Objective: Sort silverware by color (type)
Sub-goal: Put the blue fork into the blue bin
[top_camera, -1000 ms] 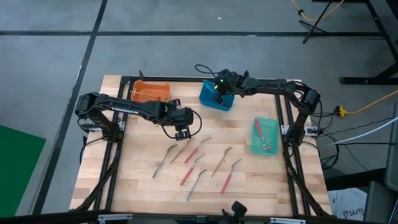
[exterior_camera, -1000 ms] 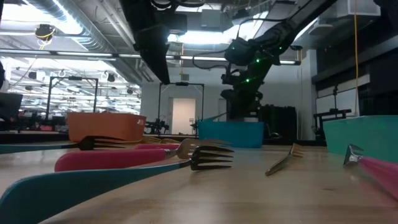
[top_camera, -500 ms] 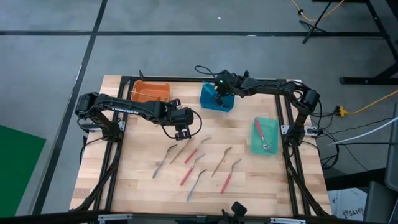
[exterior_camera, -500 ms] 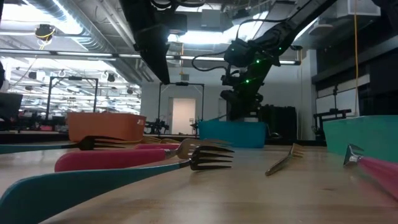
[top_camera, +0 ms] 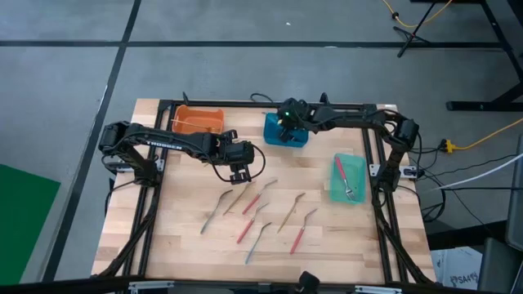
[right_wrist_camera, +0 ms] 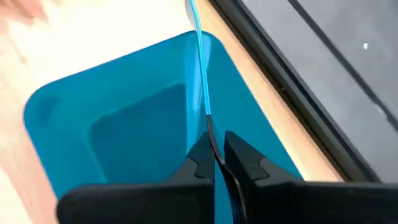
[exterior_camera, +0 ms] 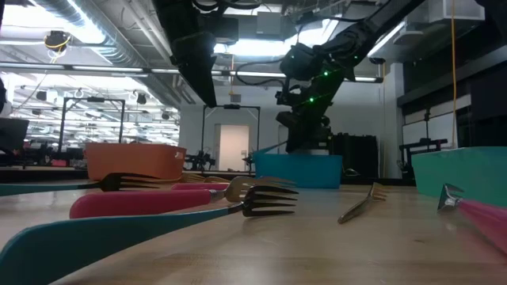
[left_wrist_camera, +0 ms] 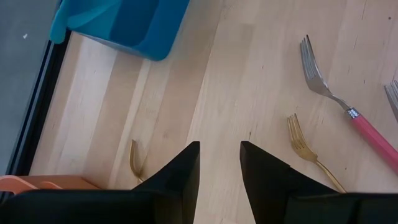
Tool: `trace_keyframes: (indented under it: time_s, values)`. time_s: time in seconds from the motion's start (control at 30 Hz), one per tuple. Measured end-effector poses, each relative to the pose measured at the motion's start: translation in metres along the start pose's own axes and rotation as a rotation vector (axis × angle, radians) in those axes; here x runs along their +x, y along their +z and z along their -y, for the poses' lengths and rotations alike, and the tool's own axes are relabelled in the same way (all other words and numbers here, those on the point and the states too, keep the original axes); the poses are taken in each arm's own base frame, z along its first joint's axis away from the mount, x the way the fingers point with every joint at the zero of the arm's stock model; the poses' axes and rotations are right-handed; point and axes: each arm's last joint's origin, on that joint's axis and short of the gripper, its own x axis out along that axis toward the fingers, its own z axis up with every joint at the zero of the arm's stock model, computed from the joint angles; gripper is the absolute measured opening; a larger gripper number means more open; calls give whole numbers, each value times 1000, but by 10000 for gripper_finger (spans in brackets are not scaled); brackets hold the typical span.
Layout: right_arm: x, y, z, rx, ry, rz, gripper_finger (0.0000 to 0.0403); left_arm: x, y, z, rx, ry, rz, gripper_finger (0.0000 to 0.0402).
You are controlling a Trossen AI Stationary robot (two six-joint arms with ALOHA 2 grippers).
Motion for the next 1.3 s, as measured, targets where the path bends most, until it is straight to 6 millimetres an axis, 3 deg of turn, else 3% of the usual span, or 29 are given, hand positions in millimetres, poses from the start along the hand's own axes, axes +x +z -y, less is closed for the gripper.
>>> trace_keyframes:
  time_s: [0.8,1.3]
  values:
    - [0,-7,0,-28,-9,-71,31,0,0,0,0,0,0,108]
    - [-1,-7,0,-27,-9,-70,117,0,0,0,0,0,0,108]
